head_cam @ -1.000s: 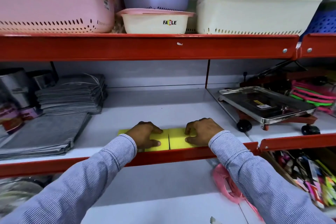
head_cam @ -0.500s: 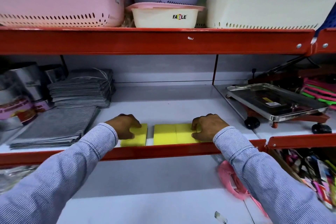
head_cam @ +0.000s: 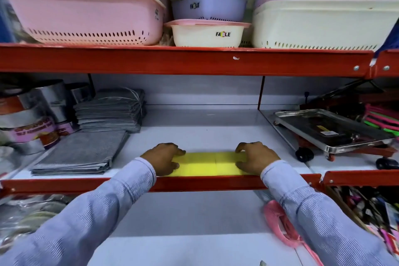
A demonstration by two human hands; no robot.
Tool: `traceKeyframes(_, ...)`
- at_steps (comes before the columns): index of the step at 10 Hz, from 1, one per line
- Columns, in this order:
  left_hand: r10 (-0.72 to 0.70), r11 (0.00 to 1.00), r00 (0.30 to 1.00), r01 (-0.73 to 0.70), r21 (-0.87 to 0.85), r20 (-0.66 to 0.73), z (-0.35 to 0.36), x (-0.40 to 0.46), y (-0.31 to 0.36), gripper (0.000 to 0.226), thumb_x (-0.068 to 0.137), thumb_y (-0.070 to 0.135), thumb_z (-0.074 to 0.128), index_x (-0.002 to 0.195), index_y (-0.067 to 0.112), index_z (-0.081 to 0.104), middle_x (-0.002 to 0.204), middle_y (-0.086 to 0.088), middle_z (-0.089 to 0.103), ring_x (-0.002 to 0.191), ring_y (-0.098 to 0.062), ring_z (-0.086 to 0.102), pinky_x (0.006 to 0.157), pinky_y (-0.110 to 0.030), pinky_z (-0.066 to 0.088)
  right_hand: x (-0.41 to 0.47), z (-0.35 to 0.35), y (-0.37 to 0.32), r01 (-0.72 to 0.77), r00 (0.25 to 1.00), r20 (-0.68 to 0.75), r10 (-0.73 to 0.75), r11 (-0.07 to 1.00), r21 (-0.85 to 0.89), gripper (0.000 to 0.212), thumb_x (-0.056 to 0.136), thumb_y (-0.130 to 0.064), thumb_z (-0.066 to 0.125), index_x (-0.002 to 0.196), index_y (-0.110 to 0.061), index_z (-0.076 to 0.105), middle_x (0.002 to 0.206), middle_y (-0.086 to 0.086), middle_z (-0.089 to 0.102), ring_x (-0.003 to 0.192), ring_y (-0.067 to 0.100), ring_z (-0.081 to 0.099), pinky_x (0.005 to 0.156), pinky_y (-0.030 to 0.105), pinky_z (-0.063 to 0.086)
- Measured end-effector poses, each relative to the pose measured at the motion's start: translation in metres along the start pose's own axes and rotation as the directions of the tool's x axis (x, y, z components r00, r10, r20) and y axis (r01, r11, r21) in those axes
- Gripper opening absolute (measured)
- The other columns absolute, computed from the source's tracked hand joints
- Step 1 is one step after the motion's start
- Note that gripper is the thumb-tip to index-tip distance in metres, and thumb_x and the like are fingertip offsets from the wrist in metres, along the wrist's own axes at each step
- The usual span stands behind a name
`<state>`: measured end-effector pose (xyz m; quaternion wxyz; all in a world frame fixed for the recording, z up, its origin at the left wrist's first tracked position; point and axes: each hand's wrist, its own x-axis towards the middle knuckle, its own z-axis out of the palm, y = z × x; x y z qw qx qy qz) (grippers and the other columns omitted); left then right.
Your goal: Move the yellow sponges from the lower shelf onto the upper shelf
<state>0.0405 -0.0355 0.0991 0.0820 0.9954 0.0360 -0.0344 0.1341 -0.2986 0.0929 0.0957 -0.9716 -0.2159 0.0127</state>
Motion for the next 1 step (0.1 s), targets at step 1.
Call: traceKeyframes(1,0.077,0.996,0.939,-0.055,0.073,-0.334,-0.0144,-0.0240,0.0187,0.049,0.096,0.038,0.057,0.144,0.030,0.050,0.154,0.006,0.046,0.141,-0.022,0.044,0.112,-0.040,0.044,-0.0219,-0.0172,-0.0119,0.126,0.906,-0.406,-0.117,0.992,-0.006,0.031,0.085,-0.036,0.061,0.116,-0.033,0.060,0.121,-0.003,0.068,0.110,0.025,0.064,0.089,0.038,0.053)
